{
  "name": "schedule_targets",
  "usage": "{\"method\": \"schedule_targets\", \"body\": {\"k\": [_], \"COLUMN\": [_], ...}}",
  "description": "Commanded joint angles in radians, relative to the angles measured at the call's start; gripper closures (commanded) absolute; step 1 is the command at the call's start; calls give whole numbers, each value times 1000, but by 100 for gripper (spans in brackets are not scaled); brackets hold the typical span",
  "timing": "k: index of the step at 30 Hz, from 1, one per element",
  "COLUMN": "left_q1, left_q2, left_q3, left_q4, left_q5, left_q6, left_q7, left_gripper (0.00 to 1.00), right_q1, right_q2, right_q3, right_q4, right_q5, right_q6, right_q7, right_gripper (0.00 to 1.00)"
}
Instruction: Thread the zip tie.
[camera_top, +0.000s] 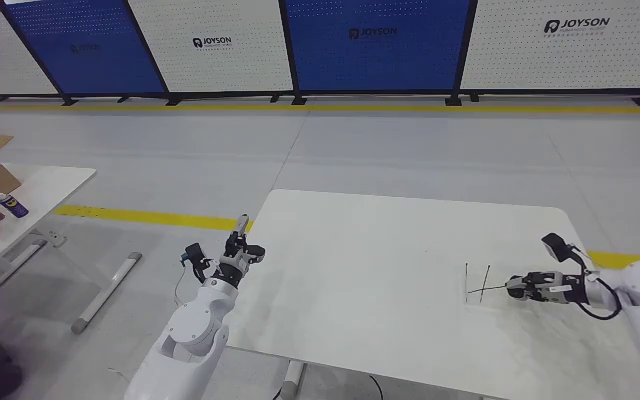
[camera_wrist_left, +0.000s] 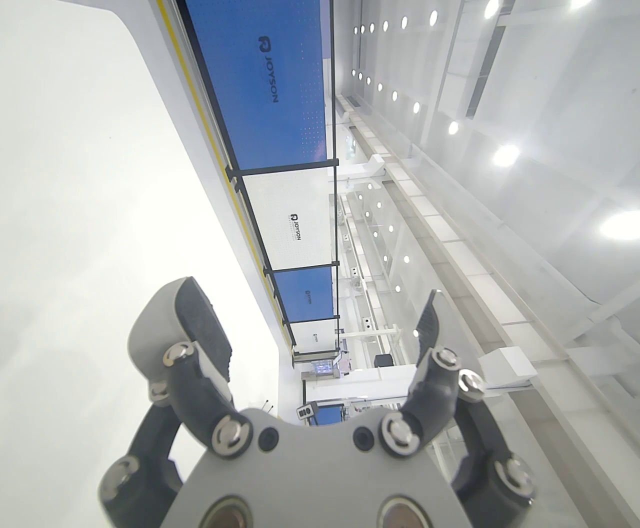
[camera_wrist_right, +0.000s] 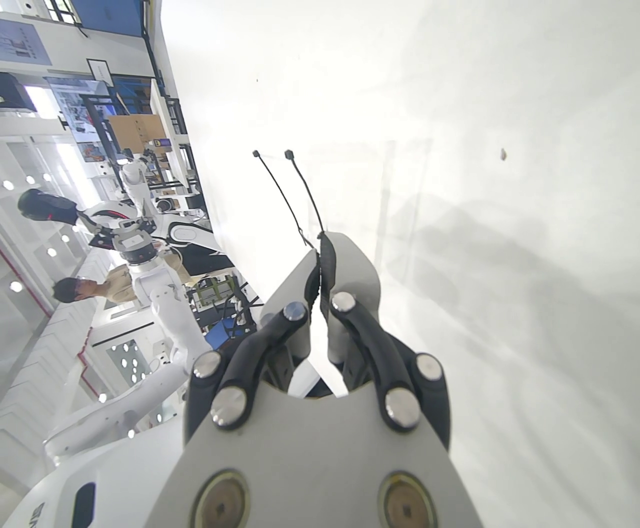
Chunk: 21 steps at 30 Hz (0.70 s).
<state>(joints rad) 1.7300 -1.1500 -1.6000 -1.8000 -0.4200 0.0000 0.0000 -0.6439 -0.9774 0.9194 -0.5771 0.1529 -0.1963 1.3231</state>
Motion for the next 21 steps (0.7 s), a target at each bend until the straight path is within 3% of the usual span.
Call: {"method": "schedule_targets", "body": {"k": [1,10,21], "left_q1": [0,0,0], "left_q2": [0,0,0], "left_q3": [0,0,0], "left_q4": [0,0,0], "left_q5": [0,0,0], "left_q6": [0,0,0], "left_q7": [0,0,0], "left_gripper": [0,0,0], "right_q1": [-2,-14,-65], "right_q2": [1,21,55], "right_q3": [4,34,83], "right_q4": [-2,-13,-97], "right_q5": [1,-24,-52], "right_q6": [-3,-1,21], "right_q7": [4,-13,-22], "right_gripper": [100,100,100]}}
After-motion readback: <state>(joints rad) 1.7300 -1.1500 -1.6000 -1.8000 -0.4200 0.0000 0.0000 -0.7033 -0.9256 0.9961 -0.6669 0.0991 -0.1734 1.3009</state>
